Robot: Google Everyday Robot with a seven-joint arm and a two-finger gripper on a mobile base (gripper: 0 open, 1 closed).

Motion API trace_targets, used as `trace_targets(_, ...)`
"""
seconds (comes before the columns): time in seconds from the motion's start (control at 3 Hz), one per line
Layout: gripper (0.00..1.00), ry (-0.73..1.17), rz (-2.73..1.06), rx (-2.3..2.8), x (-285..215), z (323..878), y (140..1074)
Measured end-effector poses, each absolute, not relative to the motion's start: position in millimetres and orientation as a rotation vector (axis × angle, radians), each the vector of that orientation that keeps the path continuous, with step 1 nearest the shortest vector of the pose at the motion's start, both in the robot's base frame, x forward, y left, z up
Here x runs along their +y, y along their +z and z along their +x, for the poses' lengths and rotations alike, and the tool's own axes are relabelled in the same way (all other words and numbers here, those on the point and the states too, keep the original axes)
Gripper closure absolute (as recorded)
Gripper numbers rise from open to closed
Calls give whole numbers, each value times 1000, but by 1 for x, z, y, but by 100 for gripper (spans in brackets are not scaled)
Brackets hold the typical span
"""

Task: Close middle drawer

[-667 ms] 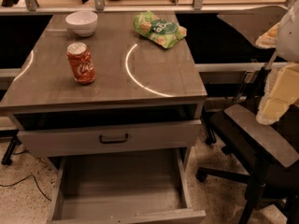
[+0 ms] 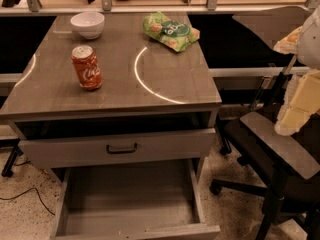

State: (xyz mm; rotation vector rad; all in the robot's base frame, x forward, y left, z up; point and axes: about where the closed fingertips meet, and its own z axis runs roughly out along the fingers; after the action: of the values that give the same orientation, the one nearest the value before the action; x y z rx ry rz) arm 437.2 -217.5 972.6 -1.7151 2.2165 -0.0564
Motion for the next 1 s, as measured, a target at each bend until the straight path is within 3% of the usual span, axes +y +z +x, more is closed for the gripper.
trace_targets(1.0,0,252,-1815,2047,-215,390,820)
